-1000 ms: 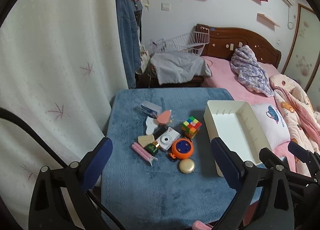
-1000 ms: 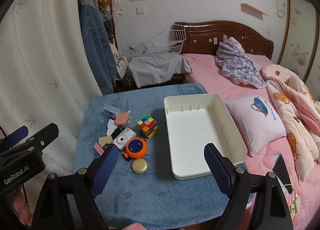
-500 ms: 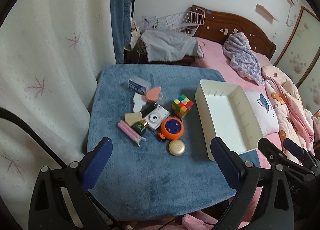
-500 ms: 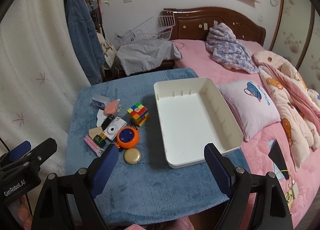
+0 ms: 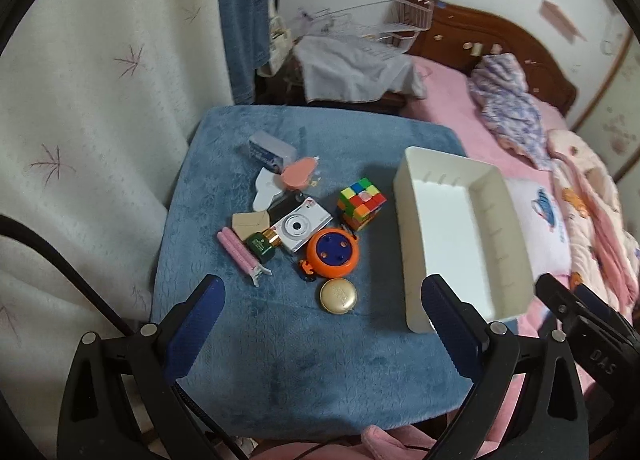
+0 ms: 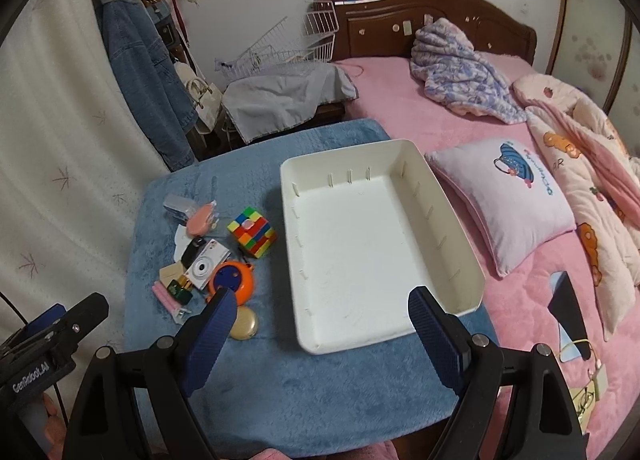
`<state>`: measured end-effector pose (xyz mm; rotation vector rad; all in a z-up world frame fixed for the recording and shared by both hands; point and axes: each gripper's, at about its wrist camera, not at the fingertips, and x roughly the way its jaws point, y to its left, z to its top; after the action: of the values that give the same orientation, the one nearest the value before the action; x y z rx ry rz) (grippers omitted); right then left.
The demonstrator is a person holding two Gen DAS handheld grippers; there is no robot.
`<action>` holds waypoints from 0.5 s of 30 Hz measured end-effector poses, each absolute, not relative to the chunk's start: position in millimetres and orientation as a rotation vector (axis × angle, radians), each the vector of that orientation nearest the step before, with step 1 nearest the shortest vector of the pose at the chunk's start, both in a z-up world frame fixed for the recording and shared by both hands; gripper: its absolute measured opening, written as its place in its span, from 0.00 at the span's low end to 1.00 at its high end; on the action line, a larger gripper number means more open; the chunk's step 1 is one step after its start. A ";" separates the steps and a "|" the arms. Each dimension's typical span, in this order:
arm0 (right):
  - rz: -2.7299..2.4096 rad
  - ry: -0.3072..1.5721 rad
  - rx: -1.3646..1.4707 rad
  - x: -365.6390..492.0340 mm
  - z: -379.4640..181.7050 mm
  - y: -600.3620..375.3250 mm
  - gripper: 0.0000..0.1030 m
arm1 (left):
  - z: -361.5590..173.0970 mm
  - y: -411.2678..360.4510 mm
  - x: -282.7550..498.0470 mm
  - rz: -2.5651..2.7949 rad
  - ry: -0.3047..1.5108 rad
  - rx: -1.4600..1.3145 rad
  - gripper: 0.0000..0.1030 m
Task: Organize rigid objects
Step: 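Move the right tool toward the white tray rim, then clamp the white tray rim with the right gripper while the left tool approaches the gold tin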
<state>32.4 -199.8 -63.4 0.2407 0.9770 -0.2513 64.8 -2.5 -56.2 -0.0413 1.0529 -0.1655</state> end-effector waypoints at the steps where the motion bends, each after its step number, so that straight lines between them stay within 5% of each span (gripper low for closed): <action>1: -0.241 0.984 0.244 35.3 -65.8 -208.0 0.85 | -58.6 -10.1 67.3 -0.152 1.061 -0.036 0.96; 15: -0.188 1.128 0.274 96.7 -114.0 -316.9 0.85 | -120.1 -64.2 115.0 0.056 1.332 -0.120 0.96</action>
<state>96.7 -316.9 -114.0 0.2741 1.1284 -0.1881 115.0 -64.2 -120.1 -0.1199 1.3320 0.0560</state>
